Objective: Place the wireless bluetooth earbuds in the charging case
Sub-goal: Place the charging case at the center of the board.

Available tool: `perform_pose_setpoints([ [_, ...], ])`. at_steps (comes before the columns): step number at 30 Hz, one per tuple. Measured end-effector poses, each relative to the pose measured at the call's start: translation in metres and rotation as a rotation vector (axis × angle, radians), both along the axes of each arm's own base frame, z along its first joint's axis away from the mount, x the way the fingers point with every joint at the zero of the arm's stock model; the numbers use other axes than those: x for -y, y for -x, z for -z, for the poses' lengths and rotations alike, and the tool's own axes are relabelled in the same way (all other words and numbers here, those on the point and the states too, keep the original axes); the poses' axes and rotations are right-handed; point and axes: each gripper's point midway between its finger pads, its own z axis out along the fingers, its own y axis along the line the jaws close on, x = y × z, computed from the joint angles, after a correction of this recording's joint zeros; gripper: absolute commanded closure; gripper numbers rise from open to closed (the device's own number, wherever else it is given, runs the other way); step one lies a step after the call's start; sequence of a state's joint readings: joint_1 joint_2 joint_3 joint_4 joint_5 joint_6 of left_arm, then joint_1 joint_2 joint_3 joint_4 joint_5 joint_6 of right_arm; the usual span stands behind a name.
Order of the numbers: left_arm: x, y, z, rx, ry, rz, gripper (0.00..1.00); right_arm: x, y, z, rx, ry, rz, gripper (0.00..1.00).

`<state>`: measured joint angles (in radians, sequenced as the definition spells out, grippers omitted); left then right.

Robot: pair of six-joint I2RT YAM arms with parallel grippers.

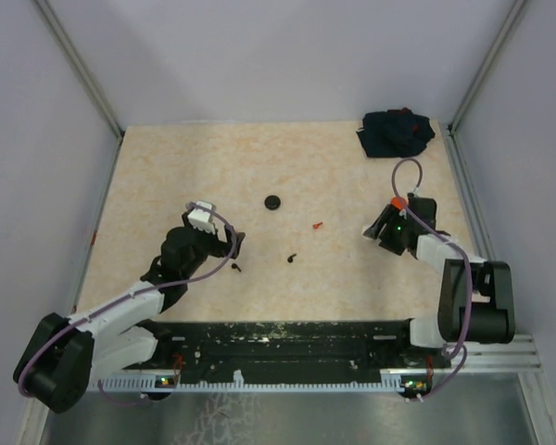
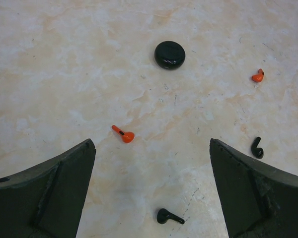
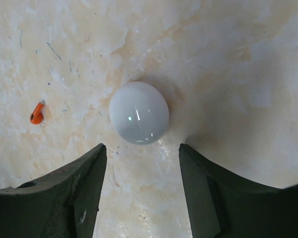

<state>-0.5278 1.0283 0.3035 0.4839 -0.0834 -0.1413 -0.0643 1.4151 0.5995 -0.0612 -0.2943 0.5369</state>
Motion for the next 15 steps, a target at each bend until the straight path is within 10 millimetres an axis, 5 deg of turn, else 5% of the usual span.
perform_pose_setpoints([
  [9,0.017,-0.012,-0.005,-0.041,0.013,0.041,0.0,0.006,0.026,-0.025,0.047,0.054,0.008,0.22],
  [15,0.041,-0.027,-0.002,-0.113,0.012,0.099,0.01,-0.016,0.026,-0.055,0.176,0.102,-0.086,0.22],
])
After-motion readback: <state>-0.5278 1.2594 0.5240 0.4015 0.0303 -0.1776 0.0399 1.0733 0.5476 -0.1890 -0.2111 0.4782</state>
